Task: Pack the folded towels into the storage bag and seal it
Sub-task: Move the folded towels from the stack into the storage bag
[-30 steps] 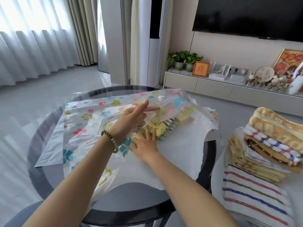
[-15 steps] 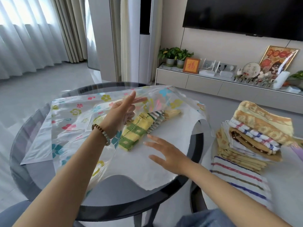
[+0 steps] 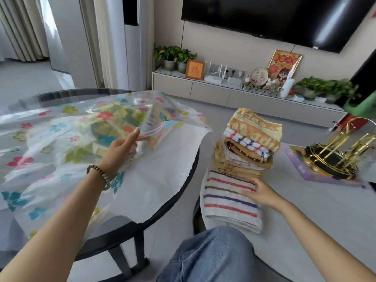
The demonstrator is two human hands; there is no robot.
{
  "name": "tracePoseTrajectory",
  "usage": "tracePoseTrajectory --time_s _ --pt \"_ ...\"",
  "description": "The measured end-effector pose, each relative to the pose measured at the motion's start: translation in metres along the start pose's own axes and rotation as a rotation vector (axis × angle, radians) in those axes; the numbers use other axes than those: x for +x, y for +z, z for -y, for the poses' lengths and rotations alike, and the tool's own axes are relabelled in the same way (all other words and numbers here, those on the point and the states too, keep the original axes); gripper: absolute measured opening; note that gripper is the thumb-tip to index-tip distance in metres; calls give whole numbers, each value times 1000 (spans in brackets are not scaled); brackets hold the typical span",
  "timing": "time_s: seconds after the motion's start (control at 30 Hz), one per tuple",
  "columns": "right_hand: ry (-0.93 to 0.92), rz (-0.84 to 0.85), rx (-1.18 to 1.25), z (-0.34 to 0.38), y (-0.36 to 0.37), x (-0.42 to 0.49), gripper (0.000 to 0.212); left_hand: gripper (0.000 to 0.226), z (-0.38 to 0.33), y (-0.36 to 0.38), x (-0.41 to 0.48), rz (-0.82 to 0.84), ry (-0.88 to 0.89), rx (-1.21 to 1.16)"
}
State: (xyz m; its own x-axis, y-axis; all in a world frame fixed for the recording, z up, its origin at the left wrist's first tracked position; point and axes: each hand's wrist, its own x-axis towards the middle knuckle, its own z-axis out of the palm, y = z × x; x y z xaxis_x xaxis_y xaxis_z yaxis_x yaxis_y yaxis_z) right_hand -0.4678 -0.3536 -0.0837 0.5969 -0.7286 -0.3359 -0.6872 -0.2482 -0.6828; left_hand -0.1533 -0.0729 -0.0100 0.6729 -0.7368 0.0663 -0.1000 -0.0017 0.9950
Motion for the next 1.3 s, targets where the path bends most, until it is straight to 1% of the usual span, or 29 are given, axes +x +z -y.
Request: tracePoseTrajectory --time_s 0.1,0.2,0.27,0.37,0.5,0.57,0.63,0.73,0.83,0.87,0.9,0.97,1.0,1.03,1.07,1.17,1.23,1.3 --pt "-5 52 -86 -2 7 11 71 49 2 1 1 9 -19 3" --pt "-29 93 -65 9 16 23 78 47 2 -1 0 23 -25 11" --pt "-63 86 -148 13 19 29 79 48 1 -1 -2 11 -33 -2" --pt "-155 140 -330 18 19 34 60 54 -2 -4 -3 -22 -42 -6" --pt "-151 248 -324 44 6 20 33 48 -14 -10 -6 -41 -41 -37" --pt "-159 296 -312 66 -7 8 32 39 -23 -14 -7 -42 -41 -70" --pt "-180 312 -282 93 -22 -7 41 37 -32 -17 -5 -53 -42 -94" --pt "-235 308 -123 136 -37 -29 54 41 -43 -26 -2 -76 -33 -115" --pt "-293 346 190 173 -26 -40 60 41 -51 -34 1 -86 -3 -98" --pt "-311 375 293 184 -16 -41 59 40 -53 -36 1 -78 1 -101" --pt "-318 407 405 196 -1 -39 55 40 -56 -38 1 -64 3 -100" --pt "-306 458 606 217 37 -32 37 38 -59 -40 0 -43 3 -83" --pt "-286 474 676 227 59 -26 28 38 -60 -41 -1 -42 1 -70" --pt "-253 475 724 235 79 -19 23 39 -62 -43 -2 -48 -3 -56" --pt "-210 456 758 242 98 -12 25 38 -63 -45 -3 -53 -8 -42" --pt "-48 344 963 251 143 11 44 42 -64 -52 -8 -56 -20 -26" --pt "50 210 1115 249 161 24 50 44 -65 -56 -10 -56 -25 -34" --pt "99 67 1138 244 172 33 59 42 -66 -58 -11 -33 -26 -49"
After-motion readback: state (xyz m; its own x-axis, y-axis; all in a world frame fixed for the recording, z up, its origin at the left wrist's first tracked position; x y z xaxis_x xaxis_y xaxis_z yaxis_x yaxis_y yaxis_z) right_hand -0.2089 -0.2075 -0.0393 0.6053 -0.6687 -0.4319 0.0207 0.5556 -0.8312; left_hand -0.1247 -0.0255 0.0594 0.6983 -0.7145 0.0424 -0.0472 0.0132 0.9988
